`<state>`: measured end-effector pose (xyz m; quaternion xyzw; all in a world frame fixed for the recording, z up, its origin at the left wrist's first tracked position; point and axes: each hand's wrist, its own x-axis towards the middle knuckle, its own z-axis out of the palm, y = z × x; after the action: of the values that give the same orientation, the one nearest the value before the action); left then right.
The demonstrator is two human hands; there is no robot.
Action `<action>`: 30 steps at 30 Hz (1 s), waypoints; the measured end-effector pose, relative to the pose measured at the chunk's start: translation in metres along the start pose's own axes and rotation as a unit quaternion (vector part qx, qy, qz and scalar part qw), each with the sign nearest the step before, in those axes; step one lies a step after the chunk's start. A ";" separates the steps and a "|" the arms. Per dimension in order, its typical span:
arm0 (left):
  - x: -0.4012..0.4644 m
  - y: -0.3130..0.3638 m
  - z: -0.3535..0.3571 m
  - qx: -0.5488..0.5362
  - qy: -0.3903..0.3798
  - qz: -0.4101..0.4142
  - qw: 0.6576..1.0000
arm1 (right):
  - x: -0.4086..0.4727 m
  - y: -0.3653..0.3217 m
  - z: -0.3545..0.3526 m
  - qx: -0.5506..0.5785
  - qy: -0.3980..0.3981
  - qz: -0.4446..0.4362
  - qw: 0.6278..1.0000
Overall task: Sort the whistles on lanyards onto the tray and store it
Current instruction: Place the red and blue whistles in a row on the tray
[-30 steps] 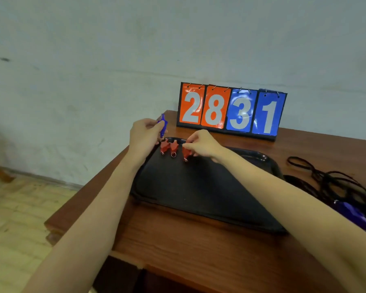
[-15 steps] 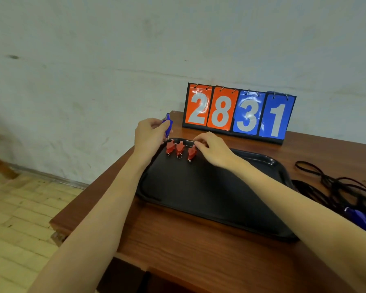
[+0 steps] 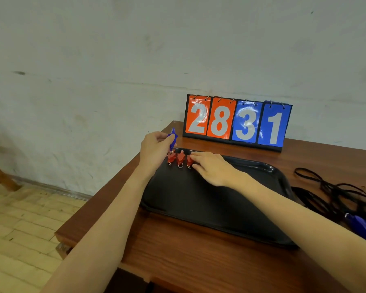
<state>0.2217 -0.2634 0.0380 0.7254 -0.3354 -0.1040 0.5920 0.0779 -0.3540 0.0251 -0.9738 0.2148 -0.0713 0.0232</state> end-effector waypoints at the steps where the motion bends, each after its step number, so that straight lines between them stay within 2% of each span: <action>1: 0.000 0.001 0.000 -0.001 -0.004 -0.004 1.000 | 0.000 0.000 0.000 0.005 -0.001 0.003 1.000; 4: -0.002 0.005 0.000 -0.031 -0.031 -0.037 0.998 | 0.000 0.001 0.001 0.041 0.022 0.030 0.998; 6: -0.004 0.008 -0.001 -0.056 -0.073 -0.075 0.993 | 0.002 0.002 0.000 0.118 0.076 0.062 0.988; 10: -0.008 0.012 -0.002 -0.065 -0.139 -0.113 0.982 | 0.005 0.002 -0.012 0.324 0.167 0.126 0.922; 13: -0.011 0.014 0.001 -0.051 -0.150 -0.102 0.982 | 0.003 0.001 -0.019 0.429 0.178 0.136 0.875; 16: -0.013 0.014 0.002 -0.055 -0.161 -0.081 0.982 | -0.001 -0.001 -0.022 0.463 0.172 0.134 0.859; 30: -0.015 0.010 0.006 -0.030 -0.182 -0.020 0.983 | -0.003 0.000 -0.020 0.506 0.143 0.167 0.834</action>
<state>0.2032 -0.2596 0.0422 0.6830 -0.4194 -0.2559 0.5404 0.0722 -0.3534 0.0441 -0.7545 0.3087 -0.3037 0.4932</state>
